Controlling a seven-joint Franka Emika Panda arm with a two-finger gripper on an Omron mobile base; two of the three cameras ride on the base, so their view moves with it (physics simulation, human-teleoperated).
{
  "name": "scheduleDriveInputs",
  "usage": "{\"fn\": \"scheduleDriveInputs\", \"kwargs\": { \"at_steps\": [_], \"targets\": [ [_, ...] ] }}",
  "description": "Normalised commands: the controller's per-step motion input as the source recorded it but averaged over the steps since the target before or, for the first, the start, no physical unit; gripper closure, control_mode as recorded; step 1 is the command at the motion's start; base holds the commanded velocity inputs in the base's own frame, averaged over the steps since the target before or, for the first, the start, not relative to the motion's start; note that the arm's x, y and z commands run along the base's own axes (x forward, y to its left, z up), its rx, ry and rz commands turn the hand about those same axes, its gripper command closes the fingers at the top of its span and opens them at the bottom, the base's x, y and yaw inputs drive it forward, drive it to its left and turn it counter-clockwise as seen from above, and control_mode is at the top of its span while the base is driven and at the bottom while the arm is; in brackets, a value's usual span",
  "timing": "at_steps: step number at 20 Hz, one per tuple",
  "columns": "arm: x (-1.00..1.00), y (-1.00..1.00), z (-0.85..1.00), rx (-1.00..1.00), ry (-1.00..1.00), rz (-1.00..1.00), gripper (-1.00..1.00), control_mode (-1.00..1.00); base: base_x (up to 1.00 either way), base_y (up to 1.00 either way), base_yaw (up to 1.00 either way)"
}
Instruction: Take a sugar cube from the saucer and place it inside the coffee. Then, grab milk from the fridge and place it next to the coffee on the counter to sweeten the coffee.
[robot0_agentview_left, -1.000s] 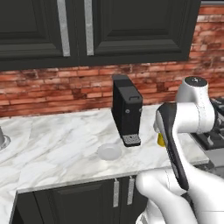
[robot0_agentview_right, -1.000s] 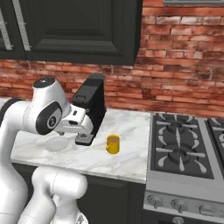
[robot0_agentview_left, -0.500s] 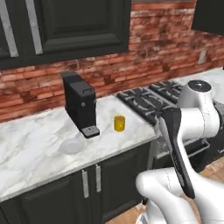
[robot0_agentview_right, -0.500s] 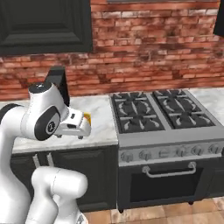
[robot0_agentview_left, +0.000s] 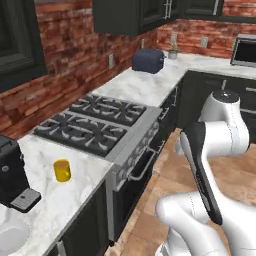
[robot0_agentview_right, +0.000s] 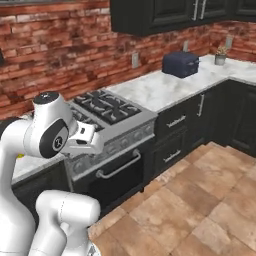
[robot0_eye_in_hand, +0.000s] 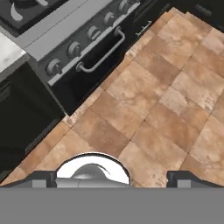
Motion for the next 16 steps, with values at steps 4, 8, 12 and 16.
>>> {"fn": "scheduleDriveInputs", "kwargs": {
  "at_steps": [4,8,12,16],
  "targets": [
    [0.00,0.00,0.00,0.00,0.00,0.00,-1.00,1.00,0.00,-0.31,-0.86],
    [0.00,0.00,0.00,0.00,0.00,0.00,-1.00,1.00,0.10,-0.28,-0.78],
    [0.00,0.00,0.00,0.00,0.00,0.00,-1.00,1.00,0.63,-0.21,-0.63],
    [0.00,0.00,0.00,0.00,0.00,0.00,-1.00,1.00,1.00,-0.67,-0.20]
  ]
}}
